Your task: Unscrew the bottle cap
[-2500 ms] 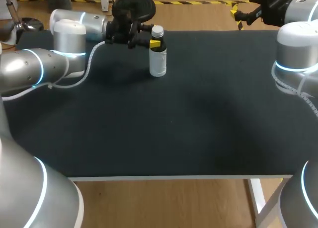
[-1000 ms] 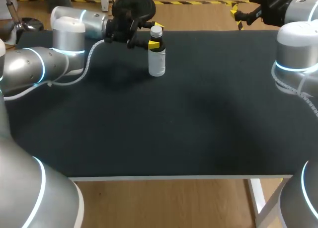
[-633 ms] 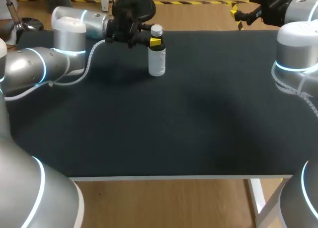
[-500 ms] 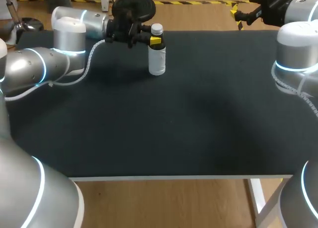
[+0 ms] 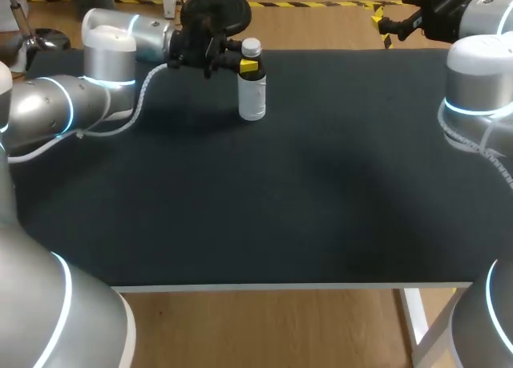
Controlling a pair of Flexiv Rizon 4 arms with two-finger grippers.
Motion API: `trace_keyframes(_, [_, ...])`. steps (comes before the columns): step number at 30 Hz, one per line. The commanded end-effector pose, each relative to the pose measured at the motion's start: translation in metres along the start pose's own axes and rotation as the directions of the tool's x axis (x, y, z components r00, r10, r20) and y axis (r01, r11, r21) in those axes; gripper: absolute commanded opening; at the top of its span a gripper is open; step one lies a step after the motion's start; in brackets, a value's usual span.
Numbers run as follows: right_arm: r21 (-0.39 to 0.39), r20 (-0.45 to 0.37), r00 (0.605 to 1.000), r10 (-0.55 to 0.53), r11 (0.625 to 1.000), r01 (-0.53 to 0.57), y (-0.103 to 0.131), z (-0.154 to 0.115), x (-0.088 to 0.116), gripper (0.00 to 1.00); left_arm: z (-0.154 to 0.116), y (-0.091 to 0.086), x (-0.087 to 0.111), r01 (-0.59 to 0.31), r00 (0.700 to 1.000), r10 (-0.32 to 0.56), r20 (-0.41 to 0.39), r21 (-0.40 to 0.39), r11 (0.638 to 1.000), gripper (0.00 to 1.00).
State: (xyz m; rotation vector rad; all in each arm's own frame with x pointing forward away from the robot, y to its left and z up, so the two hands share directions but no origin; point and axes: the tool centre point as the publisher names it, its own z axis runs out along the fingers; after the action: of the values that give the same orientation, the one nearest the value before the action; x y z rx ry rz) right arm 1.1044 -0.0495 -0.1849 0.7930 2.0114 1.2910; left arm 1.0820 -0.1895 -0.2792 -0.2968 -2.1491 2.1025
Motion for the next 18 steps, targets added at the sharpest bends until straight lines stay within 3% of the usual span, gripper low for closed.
trace_keyframes(1, [0.003, 0.000, 1.000, 0.000, 1.000, 0.000, 0.0006, -0.0002, -0.0002, 1.00, -0.0019, 0.0040, -0.0046, -0.004, 1.000, 0.004, -0.015, 0.008, 1.000, 0.00])
trace_keyframes(18, [0.003, 0.000, 1.000, 0.000, 1.000, 0.000, 0.0006, -0.0002, -0.0002, 1.00, -0.0036, 0.0035, -0.0048, 0.004, 1.000, -0.004, -0.009, 0.010, 1.000, 0.00])
